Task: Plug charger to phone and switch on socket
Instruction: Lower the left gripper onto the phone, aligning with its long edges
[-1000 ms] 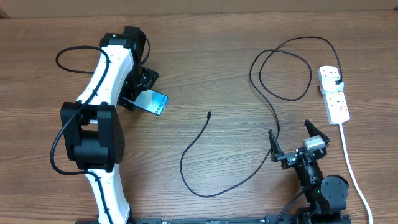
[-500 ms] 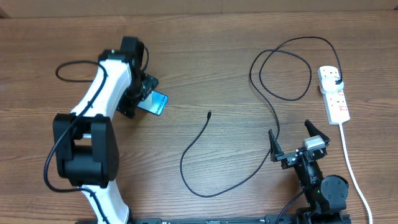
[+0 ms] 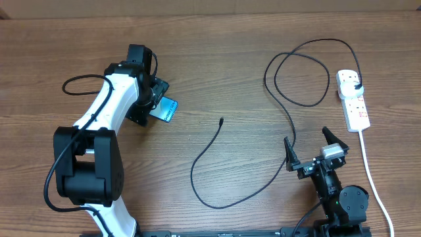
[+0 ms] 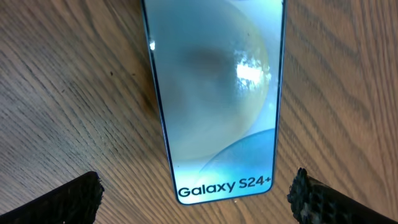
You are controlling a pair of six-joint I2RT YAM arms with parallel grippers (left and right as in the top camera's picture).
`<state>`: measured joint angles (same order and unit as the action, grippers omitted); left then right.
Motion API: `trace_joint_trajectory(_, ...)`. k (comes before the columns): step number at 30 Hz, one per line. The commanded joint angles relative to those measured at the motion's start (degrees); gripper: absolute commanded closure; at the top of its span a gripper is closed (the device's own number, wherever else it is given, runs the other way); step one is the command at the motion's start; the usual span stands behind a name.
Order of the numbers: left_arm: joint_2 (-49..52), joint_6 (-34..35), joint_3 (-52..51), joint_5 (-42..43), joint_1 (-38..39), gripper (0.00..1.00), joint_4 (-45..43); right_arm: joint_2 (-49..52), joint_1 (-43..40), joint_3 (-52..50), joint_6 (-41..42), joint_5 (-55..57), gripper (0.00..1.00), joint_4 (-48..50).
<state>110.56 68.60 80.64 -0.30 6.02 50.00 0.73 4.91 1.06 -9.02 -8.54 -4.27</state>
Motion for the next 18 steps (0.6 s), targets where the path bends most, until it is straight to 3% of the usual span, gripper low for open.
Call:
trace_joint_trajectory(1,-1.81,3.45,-0.46,-2.54,0.37,0.00,-0.24,-0.57,0.28,-0.61,-0.09,0.07,0.00,0.28)
trace_joint_trajectory(18,3.21,6.23,-0.44,-1.51,1.86,0.00,-2.67,-0.57,0.28,-0.61,-0.09,0.07,0.00,0.28)
